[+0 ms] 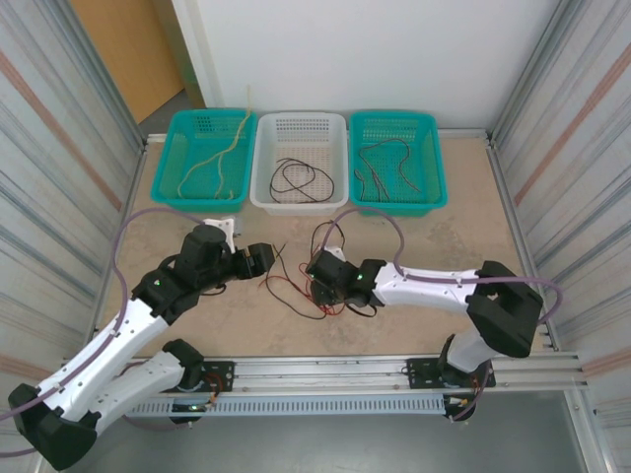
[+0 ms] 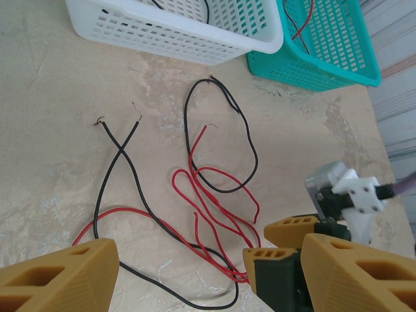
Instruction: Untangle the cables
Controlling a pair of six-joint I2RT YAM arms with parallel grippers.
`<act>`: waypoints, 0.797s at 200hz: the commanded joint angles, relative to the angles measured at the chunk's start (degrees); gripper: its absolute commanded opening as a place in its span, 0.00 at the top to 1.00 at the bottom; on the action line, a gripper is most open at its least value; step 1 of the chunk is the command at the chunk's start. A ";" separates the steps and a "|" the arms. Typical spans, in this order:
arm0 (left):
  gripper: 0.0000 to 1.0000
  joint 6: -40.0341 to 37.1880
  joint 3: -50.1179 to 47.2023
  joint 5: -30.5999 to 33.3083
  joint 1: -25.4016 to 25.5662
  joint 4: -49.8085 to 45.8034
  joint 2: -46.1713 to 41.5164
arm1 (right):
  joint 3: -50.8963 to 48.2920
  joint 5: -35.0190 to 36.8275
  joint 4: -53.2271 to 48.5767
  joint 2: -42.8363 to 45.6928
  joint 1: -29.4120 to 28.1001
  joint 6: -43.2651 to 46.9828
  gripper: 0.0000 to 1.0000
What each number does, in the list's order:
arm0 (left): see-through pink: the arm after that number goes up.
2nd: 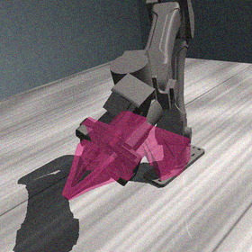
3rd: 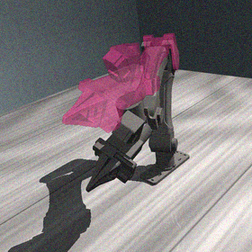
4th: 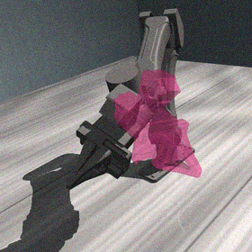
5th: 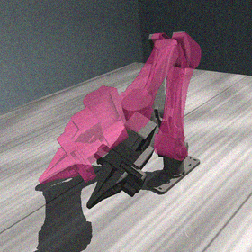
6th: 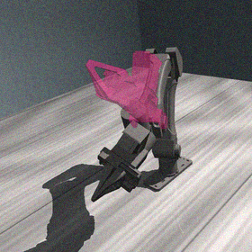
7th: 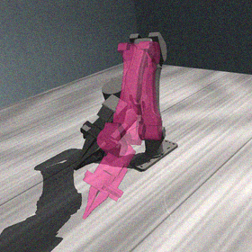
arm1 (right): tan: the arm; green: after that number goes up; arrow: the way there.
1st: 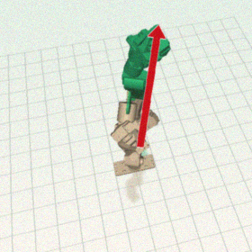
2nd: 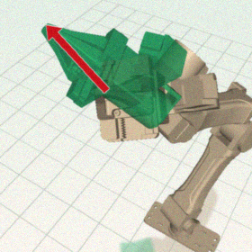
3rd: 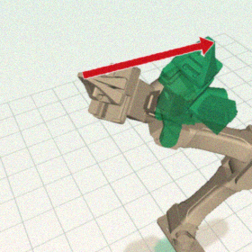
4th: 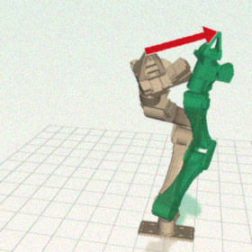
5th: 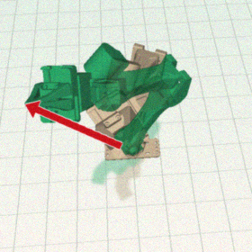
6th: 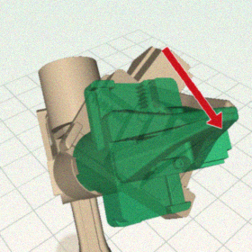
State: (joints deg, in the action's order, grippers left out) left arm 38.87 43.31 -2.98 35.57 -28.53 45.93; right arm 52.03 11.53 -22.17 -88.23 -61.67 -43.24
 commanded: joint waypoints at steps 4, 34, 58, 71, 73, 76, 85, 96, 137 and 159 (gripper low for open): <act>0.24 0.59 -1.58 -0.56 -0.51 0.40 -1.83 | 3.76 -1.03 -0.35 -2.20 0.45 0.54 0.53; 0.25 0.19 -0.99 -2.16 -1.55 0.59 0.38 | 4.19 0.47 -0.94 -1.15 0.50 0.37 0.53; 0.26 -0.63 0.45 -3.18 -1.67 0.63 2.33 | 2.65 1.52 -1.11 1.23 1.34 0.00 0.53; 0.27 -0.68 0.50 -3.25 -1.65 0.73 2.63 | 1.51 1.48 -1.29 2.98 2.22 0.17 0.52; 0.27 -0.69 0.43 -3.21 -1.69 0.75 2.64 | 1.26 1.48 -1.36 3.35 2.40 0.24 0.52; 0.27 -0.65 0.38 -3.25 -1.65 0.88 2.62 | 0.97 1.52 -1.44 3.80 2.66 0.26 0.51; 0.27 -0.37 0.07 -3.31 -1.65 1.09 2.41 | 0.18 1.63 -1.79 5.18 3.50 0.72 0.50; 0.27 0.00 -0.42 -3.42 -1.65 1.29 2.11 | -1.08 1.36 -1.99 6.94 4.82 1.19 0.48; 0.27 0.41 -1.32 -3.60 -1.65 1.01 0.76 | -6.31 -3.21 0.38 11.08 10.60 2.93 0.42; 0.27 0.41 -1.36 -3.59 -1.68 0.87 1.01 | -7.17 -3.72 0.41 10.95 11.69 4.50 0.42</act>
State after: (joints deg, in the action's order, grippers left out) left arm 38.87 42.24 -6.00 34.15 -28.25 47.44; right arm 46.04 9.45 -21.89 -78.15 -50.70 -41.52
